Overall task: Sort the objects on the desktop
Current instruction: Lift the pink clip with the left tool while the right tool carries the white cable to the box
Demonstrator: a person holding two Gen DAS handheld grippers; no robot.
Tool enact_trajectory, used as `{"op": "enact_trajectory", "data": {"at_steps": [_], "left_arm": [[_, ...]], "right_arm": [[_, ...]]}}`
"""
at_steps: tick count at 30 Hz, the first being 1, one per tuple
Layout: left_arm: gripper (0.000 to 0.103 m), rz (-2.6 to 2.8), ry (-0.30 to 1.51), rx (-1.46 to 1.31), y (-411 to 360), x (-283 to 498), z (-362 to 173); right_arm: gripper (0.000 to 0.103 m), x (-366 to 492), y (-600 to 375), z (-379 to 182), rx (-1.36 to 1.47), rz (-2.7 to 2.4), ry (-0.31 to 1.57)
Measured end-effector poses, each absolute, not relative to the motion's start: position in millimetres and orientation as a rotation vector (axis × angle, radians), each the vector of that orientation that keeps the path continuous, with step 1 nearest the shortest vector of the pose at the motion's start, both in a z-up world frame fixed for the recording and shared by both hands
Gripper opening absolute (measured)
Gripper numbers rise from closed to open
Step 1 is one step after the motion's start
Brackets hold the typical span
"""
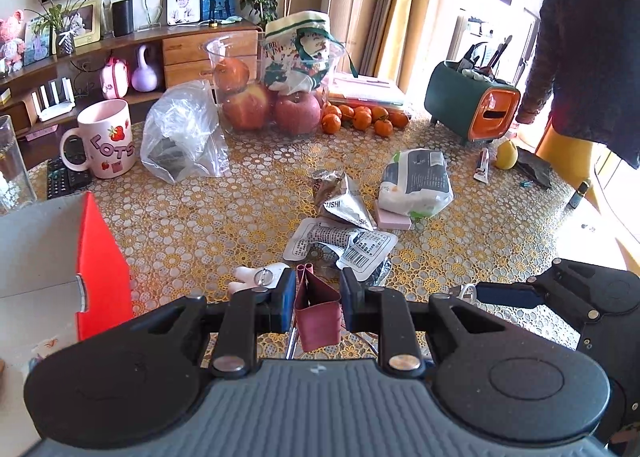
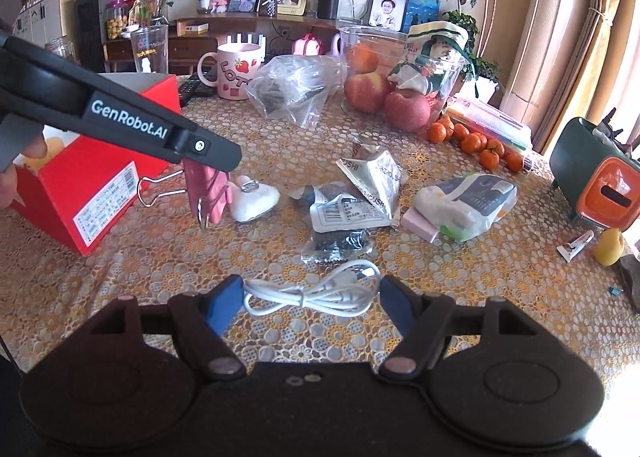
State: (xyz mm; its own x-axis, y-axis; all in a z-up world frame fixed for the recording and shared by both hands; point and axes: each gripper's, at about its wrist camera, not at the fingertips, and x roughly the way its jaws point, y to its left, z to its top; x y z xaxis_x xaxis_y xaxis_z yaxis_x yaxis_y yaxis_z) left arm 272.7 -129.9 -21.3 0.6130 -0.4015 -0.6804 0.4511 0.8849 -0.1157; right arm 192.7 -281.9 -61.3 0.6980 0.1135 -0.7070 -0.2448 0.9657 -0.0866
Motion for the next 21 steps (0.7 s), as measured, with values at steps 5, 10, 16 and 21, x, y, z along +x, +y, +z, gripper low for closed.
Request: {"op": "enact_trajectory", "data": {"at_steps": [5,10,16,21], "left_arm": [[0.022,-0.487,0.756,0.066,-119,263,-13],[0.022,-0.480,0.744,0.043,-106,255,-4],[0.022,-0.466,0.720,0.031,-86,247,12],[0.022,-0.448,0.703,0.020,-68,242,23]], "right_arm": [[0.074,187,-274,-43,-0.195,0.213,0.785],[0.074,185,-264,-24,-0.219,0.241,0.804],[0.074,183,-249,-2,-0.275,0.254,0.780],[0.074,185,-233,12,-0.295,0.275,0.772]]}}
